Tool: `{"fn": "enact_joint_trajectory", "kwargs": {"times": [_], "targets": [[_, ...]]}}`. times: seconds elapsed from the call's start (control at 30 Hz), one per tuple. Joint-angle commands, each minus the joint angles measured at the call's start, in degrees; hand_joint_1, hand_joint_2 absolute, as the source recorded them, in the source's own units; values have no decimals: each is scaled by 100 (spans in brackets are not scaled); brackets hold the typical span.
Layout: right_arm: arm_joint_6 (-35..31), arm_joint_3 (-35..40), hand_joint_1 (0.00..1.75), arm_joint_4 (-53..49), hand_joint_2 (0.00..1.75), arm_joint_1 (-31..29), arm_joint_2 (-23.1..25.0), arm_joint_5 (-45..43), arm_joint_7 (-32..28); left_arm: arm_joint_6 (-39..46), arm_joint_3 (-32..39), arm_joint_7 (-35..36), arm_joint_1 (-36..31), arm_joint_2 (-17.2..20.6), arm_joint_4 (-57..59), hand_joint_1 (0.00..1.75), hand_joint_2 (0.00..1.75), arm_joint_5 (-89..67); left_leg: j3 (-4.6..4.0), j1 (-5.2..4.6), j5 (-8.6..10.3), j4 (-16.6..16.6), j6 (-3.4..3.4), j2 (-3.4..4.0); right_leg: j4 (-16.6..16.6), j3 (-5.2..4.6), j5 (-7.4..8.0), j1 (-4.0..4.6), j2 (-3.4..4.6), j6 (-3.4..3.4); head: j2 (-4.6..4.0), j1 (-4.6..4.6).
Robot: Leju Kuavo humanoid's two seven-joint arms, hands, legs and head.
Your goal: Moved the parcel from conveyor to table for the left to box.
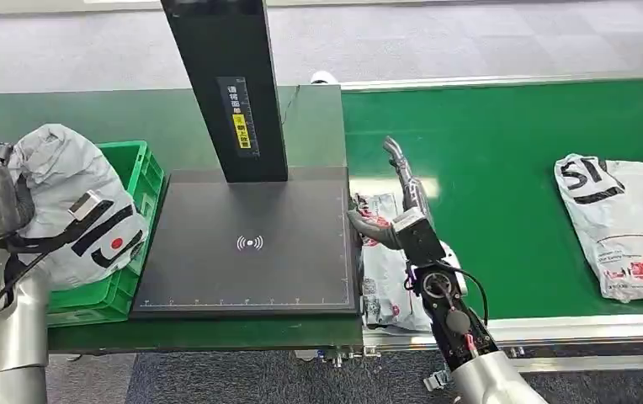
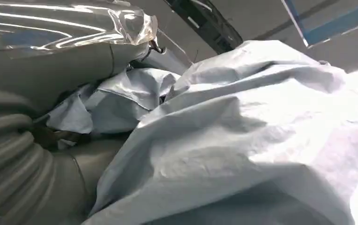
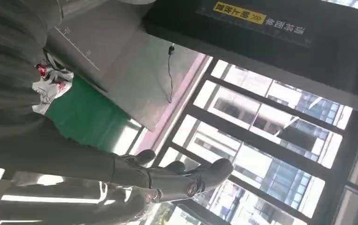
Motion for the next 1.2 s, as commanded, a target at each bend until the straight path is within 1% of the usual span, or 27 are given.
{"fn": "enact_joint_trajectory", "kwargs": {"times": [0.03,0.07,0.1,0.13,0.17,0.23,0.27,0.3,0.33,0.37,0.4,0.43,0.47,0.53,0.6,0.63,0.67,0.83,0.9,0.93,0.97,1.03,1.07,1.1,1.13,1.17,1.2], "targets": [[51,51,0,293,175,-243,40,7,6,-6,1039,-536,-94,-355,-134,175,175,281,10,-1,-1,-5,15,-2,-5,10,0,3,-4,-18,0,-2],[38,65,0,307,175,-253,56,9,8,-6,1716,-1232,-189,-615,-364,175,175,563,4,1,-2,-1,11,3,-3,4,1,4,1,-12,0,2],[24,83,0,327,175,-261,68,9,7,-6,2575,-2146,-431,-902,-330,175,175,695,7,3,-5,1,16,7,-5,7,1,8,4,-18,0,0],[13,88,0,333,175,-263,73,7,5,-6,2909,-2486,-558,-1003,-271,175,175,769,11,5,-6,0,21,13,-9,10,3,12,8,-24,0,0],[-13,101,0,336,175,-260,73,-2,15,-6,3088,-2565,-691,-1002,30,175,175,646,4,5,-5,4,14,15,-3,3,3,10,8,-16,0,0],[-72,79,0,311,175,-230,39,2,23,-6,2759,-1765,-837,-775,1244,175,175,42,11,1,-2,-4,16,6,-5,10,0,6,-2,-20,0,2],[-84,60,0,258,175,-187,-32,-41,-1,-6,1793,-513,-1033,-282,2417,0,175,-288,13,-6,5,-11,10,-9,-4,13,-2,-2,-13,-14,0,2],[-38,6,0,190,175,-147,-85,-17,20,-657,610,815,-1428,134,3914,0,175,-288,20,-3,7,-15,14,-14,-10,21,0,3,-20,-22,0,2],[49,-3,0,233,175,-184,-103,33,31,-1773,-300,1448,-1558,311,4279,0,175,-288,10,-7,17,-14,9,-55,-2,20,-8,-3,-62,-18,0,-2],[101,-8,0,296,175,-234,-99,60,29,-2163,-378,1453,-1615,296,4483,0,175,-288,8,-2,27,-13,12,-89,-8,21,-8,4,-96,-28,0,-2],[121,-30,0,339,175,-267,-82,73,21,-2233,-409,1486,-1582,289,4475,0,175,-286,-2,2,23,-1,10,-85,-3,8,-8,6,-91,-22,0,2],[130,-34,0,372,175,-289,-68,79,20,-2205,-410,1479,-1552,301,4478,0,175,-271,-3,6,22,4,10,-74,-4,4,-3,10,-79,-18,0,4],[133,-35,0,387,175,-297,-61,84,18,-2200,-410,1472,-1546,309,4479,0,175,-263,7,-1,19,-2,5,-40,-4,6,2,3,-43,-14,0,-7],[140,-37,0,414,175,-305,-47,102,11,-2214,-413,1449,-1539,335,4465,0,175,-241,11,1,15,-3,12,-28,-7,21,7,6,-31,-17,0,0],[186,-57,0,472,175,-325,-6,163,-9,-2728,-455,1601,-1520,341,4525,0,175,-246,8,3,14,0,13,-19,-7,19,6,8,-25,-16,0,4],[197,-61,0,489,175,-338,6,168,-11,-2654,-436,1666,-1487,331,4452,0,175,-228,14,0,13,-5,12,-16,-8,23,4,5,-22,-17,0,2],[221,-56,0,500,175,-353,32,190,-10,-2057,-344,1706,-1416,304,4302,0,175,-96,17,-6,15,-7,9,-19,-6,23,3,-2,-21,-15,0,0],[227,-48,0,358,175,-266,52,244,58,-1499,-251,1822,-1273,386,4062,0,175,59,12,-2,12,-4,11,-28,-9,20,5,3,-25,-21,0,2],[239,-60,0,307,175,-242,61,242,81,-1123,-194,1805,-1209,406,3982,0,175,183,12,-3,14,-8,14,-27,-12,21,7,2,-24,-22,0,2],[254,-58,0,266,175,-211,66,246,98,-652,-155,1722,-1130,401,3850,0,175,296,10,-3,13,-8,11,-19,-11,17,8,1,-16,-19,0,2],[251,-52,0,253,175,-197,72,252,111,-596,-145,1687,-1104,414,3831,0,175,330,13,-2,13,-10,13,-16,-14,19,9,4,-15,-23,0,0],[239,-30,0,234,175,-166,86,261,134,-6,-133,1499,-961,412,3517,0,175,450,9,-1,13,-8,13,-22,-12,17,6,5,-21,-23,0,0],[235,-11,0,246,175,-165,102,255,138,-6,50,1368,-599,309,2519,0,175,418,4,-2,11,-4,8,-22,-6,11,3,3,-20,-18,0,2],[229,-3,0,256,175,-168,112,252,139,-6,132,1279,-504,272,2265,0,175,417,9,1,11,-8,12,-20,-12,16,5,6,-19,-24,0,2],[217,37,0,311,175,-194,136,240,133,-6,591,627,-197,16,968,0,175,494,3,0,10,-4,8,-17,-9,8,5,3,-15,-16,0,2],[192,68,0,381,175,-228,160,224,116,-6,1059,70,-118,-212,487,0,175,445,6,3,7,-4,12,-13,-12,11,5,8,-12,-22,0,2],[192,68,0,381,175,-228,160,224,116,-6,1059,70,-118,-212,487,0,175,445,-6,5,8,3,8,-14,-6,1,5,9,-13,-16,0,0]]}}
